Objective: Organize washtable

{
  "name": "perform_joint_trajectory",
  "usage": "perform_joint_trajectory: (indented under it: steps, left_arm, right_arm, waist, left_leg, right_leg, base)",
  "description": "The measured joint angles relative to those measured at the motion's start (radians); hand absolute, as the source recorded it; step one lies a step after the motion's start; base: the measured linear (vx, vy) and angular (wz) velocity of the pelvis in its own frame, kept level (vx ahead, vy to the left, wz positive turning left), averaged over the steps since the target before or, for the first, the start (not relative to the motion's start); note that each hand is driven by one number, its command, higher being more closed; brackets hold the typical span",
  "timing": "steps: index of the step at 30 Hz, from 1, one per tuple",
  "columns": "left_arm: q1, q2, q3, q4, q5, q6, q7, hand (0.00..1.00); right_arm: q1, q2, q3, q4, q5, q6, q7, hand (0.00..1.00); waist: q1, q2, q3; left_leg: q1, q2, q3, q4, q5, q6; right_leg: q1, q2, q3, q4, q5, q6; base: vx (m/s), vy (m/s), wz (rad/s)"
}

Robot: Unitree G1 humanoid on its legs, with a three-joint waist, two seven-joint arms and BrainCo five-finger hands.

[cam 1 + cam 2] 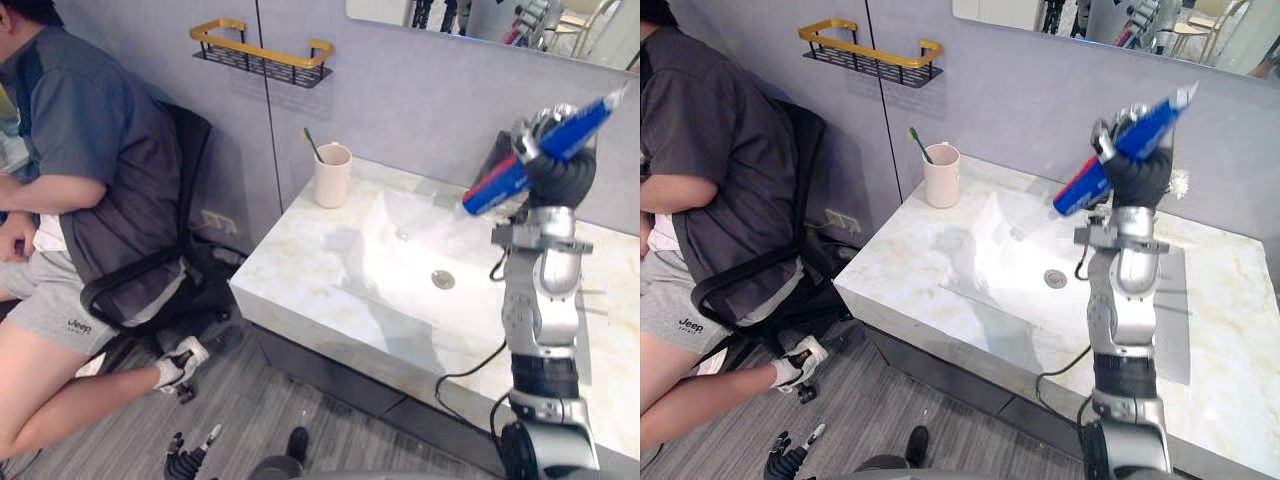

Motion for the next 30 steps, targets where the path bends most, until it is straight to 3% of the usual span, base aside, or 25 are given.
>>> perform_joint_trajectory:
  steps: [5, 14, 18, 22, 30]
  left_arm:
    - [-0.003, 0.030, -0.023, 0.001, 0.003, -0.001, -0.007, 0.00]
    - [-0.032, 0.032, -0.062, 0.017, 0.002, -0.005, -0.008, 0.00]
    - [-0.033, 0.033, -0.065, 0.019, 0.002, -0.005, -0.008, 0.00]
    - [-0.069, 0.043, -0.089, 0.043, 0.001, -0.007, -0.008, 0.00]
    - [-0.099, 0.057, -0.134, 0.038, 0.001, -0.026, -0.007, 0.00]
  right_arm:
    - [-0.210, -0.046, 0.048, 0.146, -0.046, -0.004, -0.071, 1.00]
    - [-0.489, -0.051, 0.084, 0.320, -0.137, -0.002, -0.191, 1.00]
    - [-0.580, -0.058, 0.098, 0.382, -0.175, 0.003, -0.237, 1.00]
    - [-0.611, -0.075, 0.125, 0.411, -0.222, 0.017, -0.272, 1.00]
    - [-0.648, -0.083, 0.161, 0.459, -0.247, 0.046, -0.295, 1.00]
  waist:
    - [0.043, -0.022, 0.019]
    - [0.120, -0.034, 0.089]
    - [0.124, -0.035, 0.121]
    - [0.148, -0.034, 0.147]
    - [0.149, -0.033, 0.181]
  left_leg:
    - [-0.034, 0.001, -0.027, 0.001, 0.009, -0.003]
    - [-0.091, -0.004, -0.062, 0.007, 0.021, -0.005]
    - [-0.114, -0.002, -0.074, 0.007, 0.024, -0.009]
    - [-0.123, -0.003, -0.078, 0.007, 0.024, -0.010]
    - [-0.156, -0.004, -0.112, 0.007, 0.030, -0.017]
  right_leg:
    - [-0.013, 0.008, -0.027, -0.013, 0.001, -0.001]
    - [-0.047, 0.012, -0.057, -0.020, 0.000, -0.001]
    - [-0.063, 0.017, -0.073, -0.020, 0.000, -0.001]
    - [-0.065, 0.019, -0.082, -0.025, 0.000, -0.001]
    - [-0.083, 0.026, -0.107, -0.032, -0.001, -0.003]
  base:
    - [0.02, -0.031, 0.16]
    - [0.03, -0.014, 0.10]
    - [-0.01, -0.003, 0.09]
    - [-0.01, 0.007, 0.05]
    - [-0.01, 0.008, 0.09]
